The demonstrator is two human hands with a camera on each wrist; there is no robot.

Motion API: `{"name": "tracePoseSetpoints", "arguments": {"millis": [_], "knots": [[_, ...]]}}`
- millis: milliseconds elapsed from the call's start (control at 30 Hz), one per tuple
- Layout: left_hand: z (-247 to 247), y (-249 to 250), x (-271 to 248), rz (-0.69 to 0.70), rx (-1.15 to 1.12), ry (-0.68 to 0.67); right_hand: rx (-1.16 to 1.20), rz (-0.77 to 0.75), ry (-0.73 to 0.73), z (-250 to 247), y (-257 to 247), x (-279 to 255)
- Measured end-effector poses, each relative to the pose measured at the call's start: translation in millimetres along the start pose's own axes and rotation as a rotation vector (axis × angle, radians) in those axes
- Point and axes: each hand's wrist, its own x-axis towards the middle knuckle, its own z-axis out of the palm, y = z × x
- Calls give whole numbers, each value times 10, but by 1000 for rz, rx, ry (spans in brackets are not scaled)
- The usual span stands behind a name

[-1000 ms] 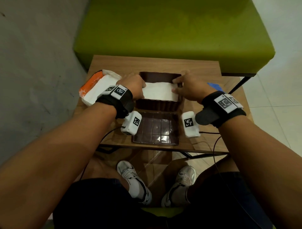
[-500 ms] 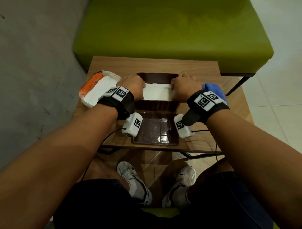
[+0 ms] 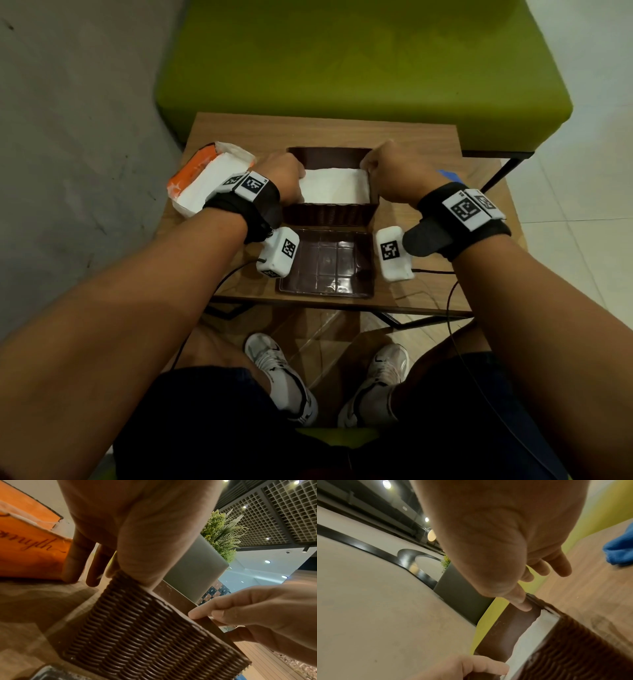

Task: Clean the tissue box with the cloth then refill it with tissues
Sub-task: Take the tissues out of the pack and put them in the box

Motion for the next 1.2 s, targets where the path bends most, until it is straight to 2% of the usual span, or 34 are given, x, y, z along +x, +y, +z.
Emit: {"name": "tracePoseSetpoints", "arguments": {"millis": [100,200,267,367,433,533,667,800,900,1100,1200], "knots": [[-37,22,-68,0,-84,16,65,12,109,15,19,-89],[-115,-20,-169,-3,-308,42,123,20,313,17,51,-140],[-224,-125,-274,-50,-487,170,191,-6,428,-68,8,-159],[-377,-523,-403,-186,-634,449,305,-133,393,-231,-294,-201],[-429,-808,-479,-262,-727,528,345,-282,301,-267,-639,-190],[-387,-1109,-558,-344,-708,467,328,-470,135,-119,-1199,-51],[-283,-1318,-542,-359,-487,331,150,-548,-32,332,-1716,298],[-223,-1384,-422,-313,-293,228,-72,-556,-107,568,-1980,492],[-171,-1438,-294,-291,-176,194,-147,-494,-151,657,-2059,588],[-198,-1535,-72,-332,-161,119,-160,-423,-157,796,-2067,745],[-261,-1523,-4,-334,-157,18,-123,-402,-146,820,-2074,765]]}}
